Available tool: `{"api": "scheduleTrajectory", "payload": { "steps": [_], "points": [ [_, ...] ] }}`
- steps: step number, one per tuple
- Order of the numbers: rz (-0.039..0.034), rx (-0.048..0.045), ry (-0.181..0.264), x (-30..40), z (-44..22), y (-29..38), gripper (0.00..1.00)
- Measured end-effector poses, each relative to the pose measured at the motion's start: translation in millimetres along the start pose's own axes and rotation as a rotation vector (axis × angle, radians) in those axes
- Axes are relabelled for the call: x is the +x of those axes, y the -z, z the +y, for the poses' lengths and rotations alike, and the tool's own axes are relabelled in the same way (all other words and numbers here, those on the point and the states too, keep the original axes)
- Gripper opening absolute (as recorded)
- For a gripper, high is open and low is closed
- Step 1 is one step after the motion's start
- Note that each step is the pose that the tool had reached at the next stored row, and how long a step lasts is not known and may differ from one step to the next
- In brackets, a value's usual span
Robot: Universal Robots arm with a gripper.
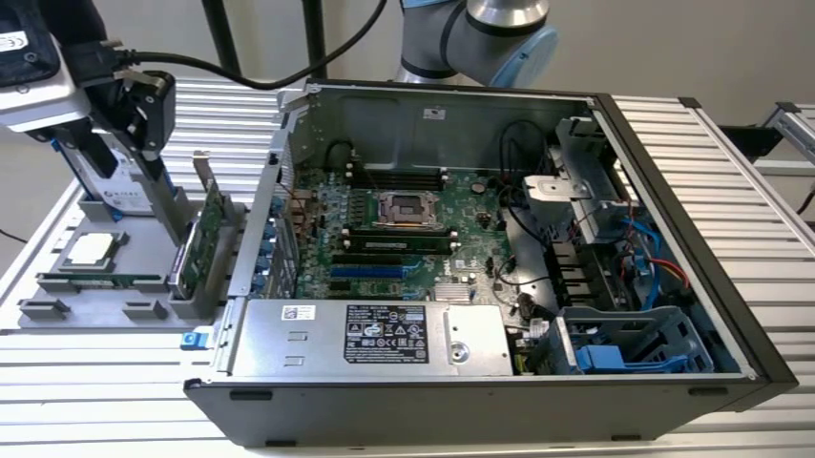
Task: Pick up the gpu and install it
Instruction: 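Pick up the gpu and move the gpu toward the slot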
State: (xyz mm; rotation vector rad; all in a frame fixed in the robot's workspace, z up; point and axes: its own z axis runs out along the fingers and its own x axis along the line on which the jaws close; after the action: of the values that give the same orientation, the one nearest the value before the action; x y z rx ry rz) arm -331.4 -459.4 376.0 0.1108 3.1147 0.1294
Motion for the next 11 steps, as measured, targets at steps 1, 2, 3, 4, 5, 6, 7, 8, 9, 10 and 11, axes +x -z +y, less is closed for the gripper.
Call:
{"api": "scheduleTrajectory", "payload": {
  "steps": [1, 2, 3, 4, 5, 6, 7, 8, 9, 10, 11],
  "points": [
    [0.0000, 0.0001, 0.000, -0.1, 0.0, -0.2, 1.00],
    [0.0000, 0.0001, 0.000, -0.1, 0.0, -0.5, 1.00],
    [0.0000, 0.0002, 0.000, -0.2, 0.0, -0.7, 1.00],
    [0.0000, 0.0001, 0.000, -0.3, -0.1, -0.9, 1.00],
    [0.0000, 0.0002, 0.000, -0.3, -0.1, -1.1, 1.00],
    [0.0000, 0.0003, 0.000, -0.4, -0.1, -1.4, 1.00],
    [0.0000, 0.0003, 0.000, -0.5, -0.1, -1.6, 1.00],
    [-0.0001, 0.0003, 0.000, -0.5, -0.1, -1.9, 1.00],
    [-0.0002, 0.0003, 0.000, -0.6, -0.1, -2.3, 1.00],
    [-0.0001, 0.0004, 0.000, -0.6, -0.2, -2.5, 1.00],
    [-0.0001, 0.0005, 0.000, -0.7, -0.2, -2.8, 1.00]
  ]
}}
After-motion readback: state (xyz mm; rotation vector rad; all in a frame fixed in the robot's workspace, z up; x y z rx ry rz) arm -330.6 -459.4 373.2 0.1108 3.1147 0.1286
